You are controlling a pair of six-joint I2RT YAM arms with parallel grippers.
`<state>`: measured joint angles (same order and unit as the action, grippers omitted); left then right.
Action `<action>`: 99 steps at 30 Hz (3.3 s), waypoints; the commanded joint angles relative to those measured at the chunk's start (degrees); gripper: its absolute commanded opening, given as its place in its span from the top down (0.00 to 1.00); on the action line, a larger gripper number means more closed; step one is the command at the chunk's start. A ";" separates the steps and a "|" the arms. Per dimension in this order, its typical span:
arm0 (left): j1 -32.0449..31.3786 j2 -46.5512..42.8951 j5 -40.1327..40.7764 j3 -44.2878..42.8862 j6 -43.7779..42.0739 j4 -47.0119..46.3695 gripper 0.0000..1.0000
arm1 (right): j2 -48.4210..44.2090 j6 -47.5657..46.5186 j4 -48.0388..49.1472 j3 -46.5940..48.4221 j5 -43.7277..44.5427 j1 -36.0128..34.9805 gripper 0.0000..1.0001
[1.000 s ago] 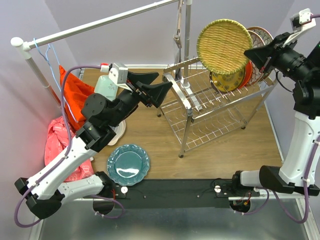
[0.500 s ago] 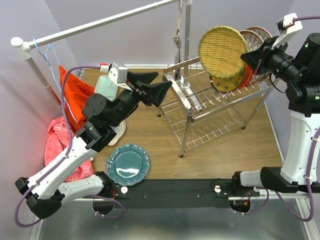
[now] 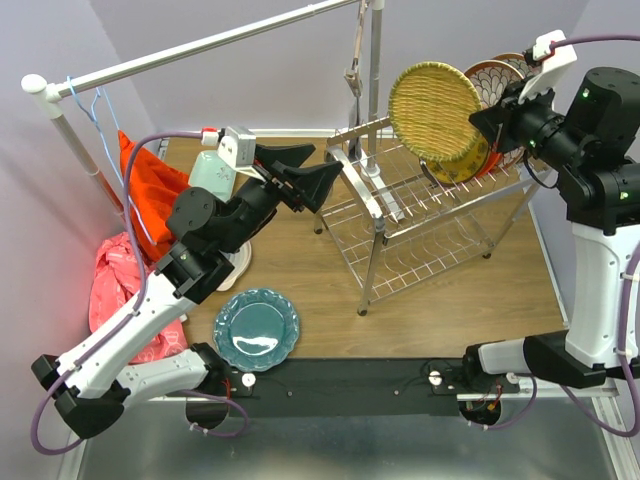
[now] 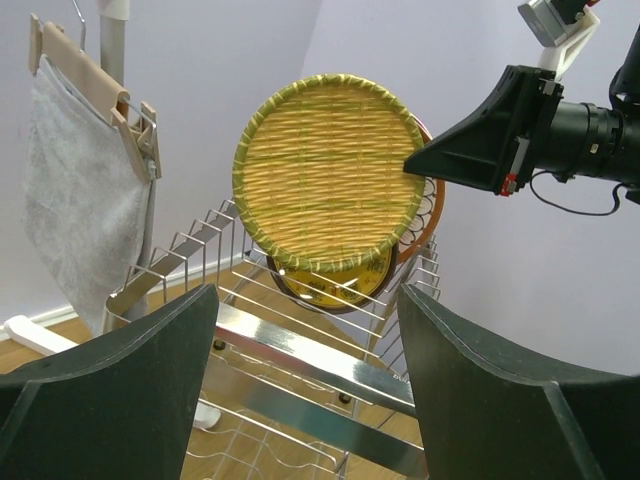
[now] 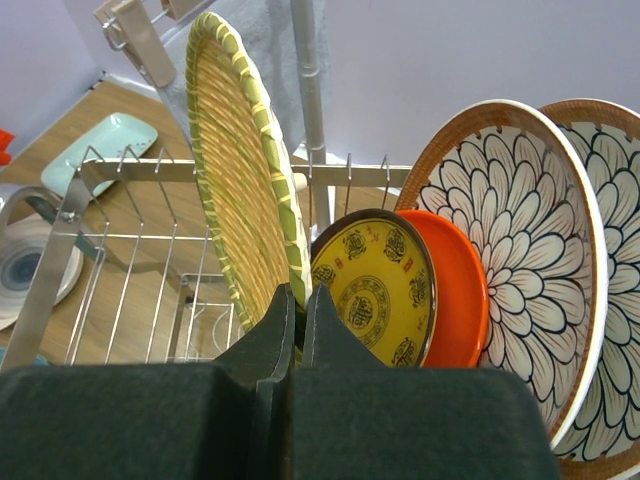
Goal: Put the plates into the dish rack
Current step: Insert the plate into the dish rack, then grab a plate with the left arm
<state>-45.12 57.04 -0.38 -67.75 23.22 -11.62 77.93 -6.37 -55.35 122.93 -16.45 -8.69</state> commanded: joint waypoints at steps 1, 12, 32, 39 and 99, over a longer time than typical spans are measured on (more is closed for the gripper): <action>0.65 -0.61 1.88 0.77 -0.02 -1.83 0.18 | 0.38 -1.28 -0.54 3.19 4.76 -0.89 0.99; 1.62 -0.78 1.26 2.09 0.07 -2.88 0.19 | 0.55 -1.80 -4.93 4.68 7.48 -1.33 0.99; 2.41 -1.93 0.65 4.81 0.95 -5.26 0.19 | 3.45 -3.03 -10.56 8.99 13.19 -2.82 0.99; 2.76 -2.28 0.65 5.78 1.21 -5.96 0.19 | 3.89 -2.77 -11.62 8.90 16.09 -4.76 0.99; 7.15 -4.04 -1.64 7.46 3.14 -2.89 0.19 | -0.76 -5.40 -6.52 7.58 21.12 -14.25 0.34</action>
<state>-38.57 53.34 -2.37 -59.11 25.26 -16.91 78.52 -10.17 -63.72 129.05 6.20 -22.57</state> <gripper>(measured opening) 0.815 0.620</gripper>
